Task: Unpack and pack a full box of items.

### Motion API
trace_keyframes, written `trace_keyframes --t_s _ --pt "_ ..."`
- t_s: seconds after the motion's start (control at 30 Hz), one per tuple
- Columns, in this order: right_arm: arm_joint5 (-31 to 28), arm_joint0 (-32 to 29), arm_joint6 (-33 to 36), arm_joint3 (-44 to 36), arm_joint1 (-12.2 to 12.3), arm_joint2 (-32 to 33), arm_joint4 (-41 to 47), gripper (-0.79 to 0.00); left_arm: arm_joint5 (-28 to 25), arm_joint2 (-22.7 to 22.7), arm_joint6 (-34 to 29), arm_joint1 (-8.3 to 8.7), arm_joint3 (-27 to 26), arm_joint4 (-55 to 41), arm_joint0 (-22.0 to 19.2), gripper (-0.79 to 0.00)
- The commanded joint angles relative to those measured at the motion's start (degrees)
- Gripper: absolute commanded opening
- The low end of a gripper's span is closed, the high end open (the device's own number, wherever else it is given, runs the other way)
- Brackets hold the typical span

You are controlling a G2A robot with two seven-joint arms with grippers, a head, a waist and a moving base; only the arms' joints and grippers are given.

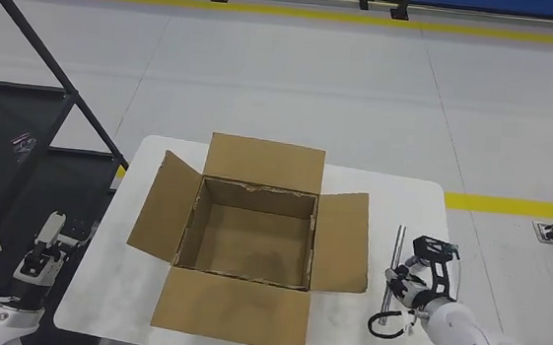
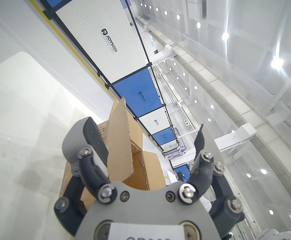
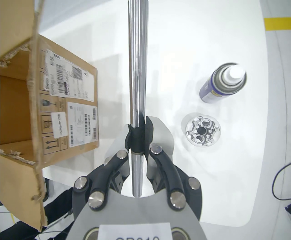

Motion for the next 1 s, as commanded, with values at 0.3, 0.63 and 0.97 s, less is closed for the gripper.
trace_keyframes --t_s 0.3,0.63,0.97 --pt "-5.26 8.34 5.68 16.53 1.23 -2.24 -1.87 -0.785 0.00 0.00 0.00 0.00 0.00 0.00 0.00 0.000" --pt "-4.14 12.28 6.39 22.97 1.64 -5.85 -3.93 -0.785 0.00 0.00 0.00 0.00 0.00 0.00 0.00 0.000" --pt "-2.49 16.64 5.10 30.80 1.99 -6.93 -3.45 -0.785 0.00 0.00 0.00 0.00 0.00 0.00 0.00 0.000"
